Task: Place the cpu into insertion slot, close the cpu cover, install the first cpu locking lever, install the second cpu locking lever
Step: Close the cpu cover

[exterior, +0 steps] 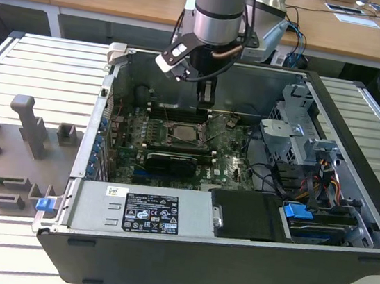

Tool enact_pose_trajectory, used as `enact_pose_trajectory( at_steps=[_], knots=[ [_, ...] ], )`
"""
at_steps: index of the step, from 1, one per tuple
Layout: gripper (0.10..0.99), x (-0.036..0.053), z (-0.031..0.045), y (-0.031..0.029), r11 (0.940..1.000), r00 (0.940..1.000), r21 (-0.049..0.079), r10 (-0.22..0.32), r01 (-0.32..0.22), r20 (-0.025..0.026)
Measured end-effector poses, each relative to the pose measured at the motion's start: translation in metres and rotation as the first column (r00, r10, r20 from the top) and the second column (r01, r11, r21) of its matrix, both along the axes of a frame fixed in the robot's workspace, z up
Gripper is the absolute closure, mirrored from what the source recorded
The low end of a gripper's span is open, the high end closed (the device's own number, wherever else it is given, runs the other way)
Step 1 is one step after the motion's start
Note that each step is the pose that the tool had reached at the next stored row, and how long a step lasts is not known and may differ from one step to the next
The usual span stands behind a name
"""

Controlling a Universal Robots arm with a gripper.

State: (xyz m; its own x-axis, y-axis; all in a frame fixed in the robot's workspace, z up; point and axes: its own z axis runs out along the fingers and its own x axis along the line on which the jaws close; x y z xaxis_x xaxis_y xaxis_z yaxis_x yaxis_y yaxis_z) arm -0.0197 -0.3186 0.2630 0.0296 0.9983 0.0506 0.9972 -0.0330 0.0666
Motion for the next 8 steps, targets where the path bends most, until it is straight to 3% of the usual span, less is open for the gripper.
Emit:
enact_pose_trajectory(
  at_steps=[4, 8],
  knots=[
    [0.98, 0.0, 0.0056, 0.0, 1.0, 1.0, 0.0, 0.0, 0.0, 0.0],
    [0.98, 0.0031, 0.0056, 0.0, 1.0, 1.0, 0.0, 0.0, 0.0, 0.0001]
  ],
)
